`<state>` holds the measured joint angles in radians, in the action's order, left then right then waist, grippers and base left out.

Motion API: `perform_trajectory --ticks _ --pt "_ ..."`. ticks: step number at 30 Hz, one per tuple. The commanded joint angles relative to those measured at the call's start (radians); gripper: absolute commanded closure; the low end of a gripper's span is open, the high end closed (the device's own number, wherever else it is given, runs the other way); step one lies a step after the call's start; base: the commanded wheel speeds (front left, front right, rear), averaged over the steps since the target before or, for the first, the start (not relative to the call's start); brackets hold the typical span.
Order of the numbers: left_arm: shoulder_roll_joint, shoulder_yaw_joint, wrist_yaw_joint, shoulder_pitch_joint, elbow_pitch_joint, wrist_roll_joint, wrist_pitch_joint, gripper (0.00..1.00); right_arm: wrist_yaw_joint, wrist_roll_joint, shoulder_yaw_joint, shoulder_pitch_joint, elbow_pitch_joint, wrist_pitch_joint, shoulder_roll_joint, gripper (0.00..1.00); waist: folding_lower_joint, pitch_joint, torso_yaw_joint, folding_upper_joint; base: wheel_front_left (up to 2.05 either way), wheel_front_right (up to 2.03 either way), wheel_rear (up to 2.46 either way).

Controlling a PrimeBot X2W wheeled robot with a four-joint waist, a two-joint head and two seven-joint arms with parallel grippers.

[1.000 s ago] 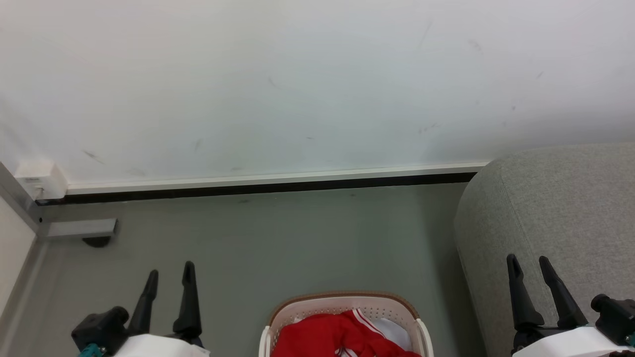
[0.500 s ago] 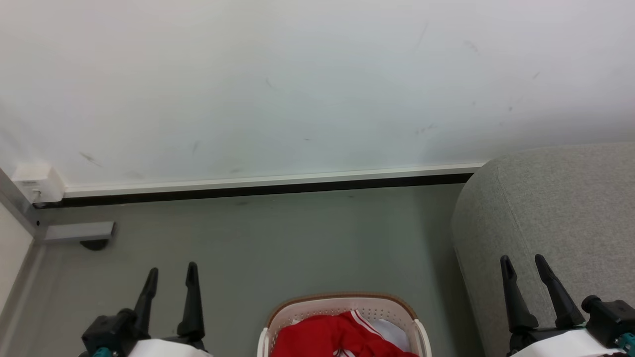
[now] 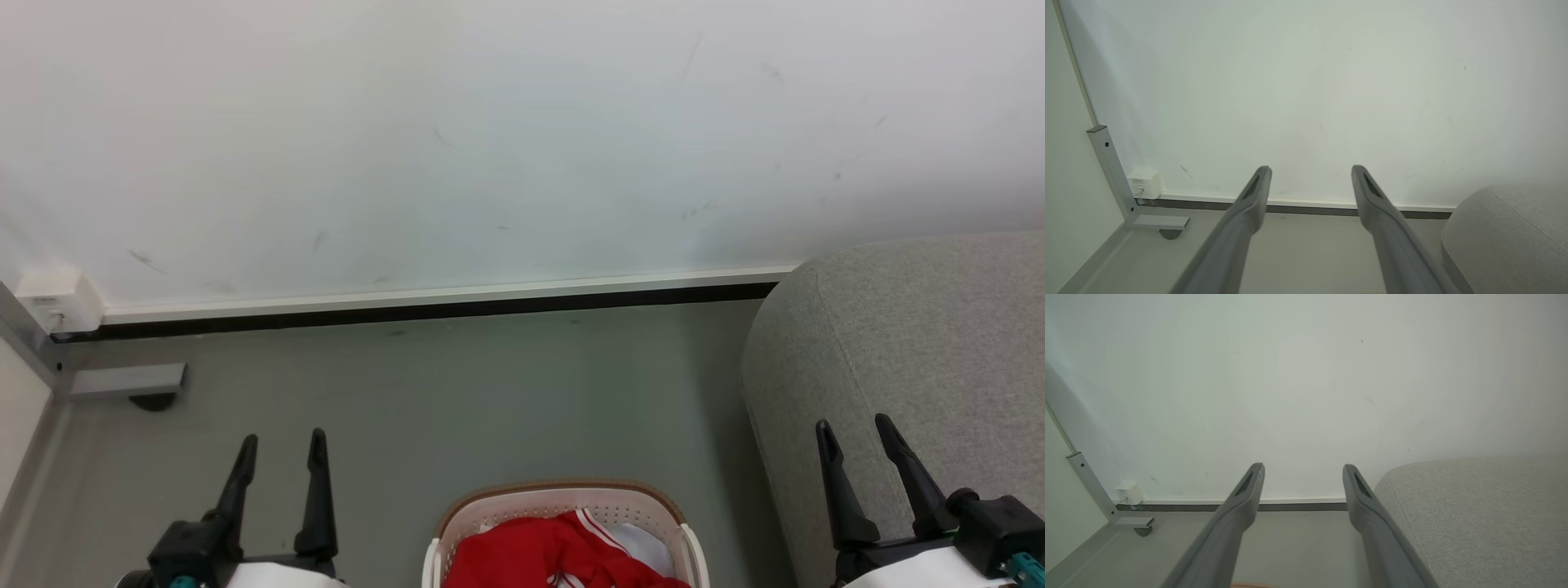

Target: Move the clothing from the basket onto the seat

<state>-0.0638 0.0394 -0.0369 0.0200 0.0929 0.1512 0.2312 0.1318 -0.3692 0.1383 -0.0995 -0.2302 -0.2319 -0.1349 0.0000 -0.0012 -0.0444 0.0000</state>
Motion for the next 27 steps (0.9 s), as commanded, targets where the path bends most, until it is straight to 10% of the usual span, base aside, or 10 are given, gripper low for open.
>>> perform_trajectory --ticks 1,27 --pt "-0.001 -0.004 -0.004 -0.004 -0.004 -0.019 0.012 0.00 -0.002 0.013 0.002 -0.010 0.007 -0.010 -0.010 0.00 0.0000 0.001 0.000 0.0000 0.00 0.00 0.00" --pt "0.011 -0.028 0.020 -0.010 0.002 -0.087 0.034 0.00 -0.002 0.078 -0.001 -0.002 0.011 -0.034 -0.003 0.00 0.0000 -0.005 -0.003 0.0000 0.00 0.00 0.00"
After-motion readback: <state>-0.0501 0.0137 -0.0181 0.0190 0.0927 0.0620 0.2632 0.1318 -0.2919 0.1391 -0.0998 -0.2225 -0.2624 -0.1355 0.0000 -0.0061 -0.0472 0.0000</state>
